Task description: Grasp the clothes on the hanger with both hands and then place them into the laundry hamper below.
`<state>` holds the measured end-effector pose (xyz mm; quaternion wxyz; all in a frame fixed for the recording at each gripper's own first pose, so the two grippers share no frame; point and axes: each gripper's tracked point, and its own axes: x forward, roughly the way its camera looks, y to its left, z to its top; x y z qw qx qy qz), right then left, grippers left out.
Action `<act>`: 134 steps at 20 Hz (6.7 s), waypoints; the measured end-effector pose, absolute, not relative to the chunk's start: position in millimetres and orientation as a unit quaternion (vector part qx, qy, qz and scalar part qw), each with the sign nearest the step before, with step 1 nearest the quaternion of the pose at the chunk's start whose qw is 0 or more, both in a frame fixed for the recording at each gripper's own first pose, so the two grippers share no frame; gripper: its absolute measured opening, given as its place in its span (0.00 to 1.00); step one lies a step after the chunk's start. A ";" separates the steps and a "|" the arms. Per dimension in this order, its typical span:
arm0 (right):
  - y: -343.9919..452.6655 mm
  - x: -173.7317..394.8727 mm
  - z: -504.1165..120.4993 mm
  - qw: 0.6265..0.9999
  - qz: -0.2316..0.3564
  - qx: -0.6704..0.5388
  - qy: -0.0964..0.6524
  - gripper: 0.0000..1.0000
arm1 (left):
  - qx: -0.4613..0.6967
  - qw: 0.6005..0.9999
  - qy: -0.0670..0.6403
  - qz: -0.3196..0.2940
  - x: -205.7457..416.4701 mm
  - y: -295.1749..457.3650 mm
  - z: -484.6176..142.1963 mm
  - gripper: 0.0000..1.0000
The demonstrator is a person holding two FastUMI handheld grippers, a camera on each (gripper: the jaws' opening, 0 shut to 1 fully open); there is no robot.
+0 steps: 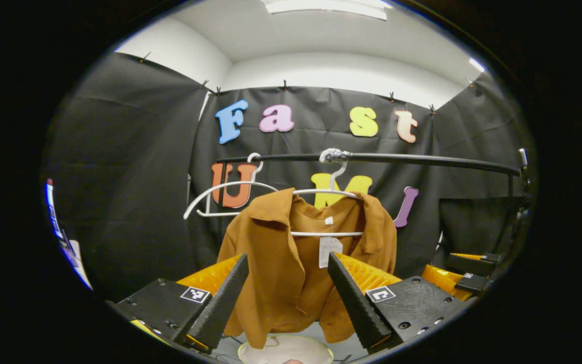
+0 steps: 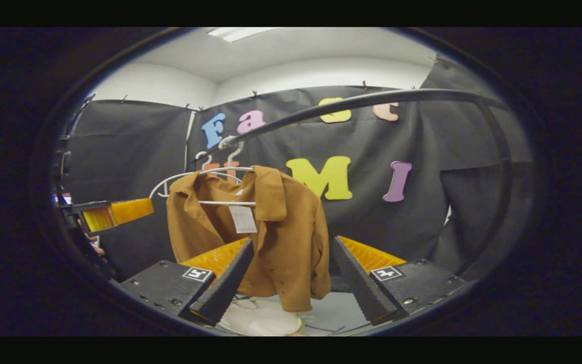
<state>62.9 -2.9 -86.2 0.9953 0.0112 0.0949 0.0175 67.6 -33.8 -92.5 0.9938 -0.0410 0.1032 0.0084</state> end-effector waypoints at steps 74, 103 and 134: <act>-67.9 280.1 -56.1 0.912 0.002 0.410 0.016 0.05 | -0.165 0.983 0.083 0.009 209.5 89.4 -80.0 0.06; -22.1 221.8 -165.1 0.924 0.027 0.349 0.152 0.05 | -0.151 0.971 0.177 -0.050 134.8 51.0 -162.1 0.01; 104.6 132.8 -313.4 0.884 0.138 0.202 0.399 0.07 | -0.069 0.929 0.319 -0.177 80.2 -63.0 -280.5 0.01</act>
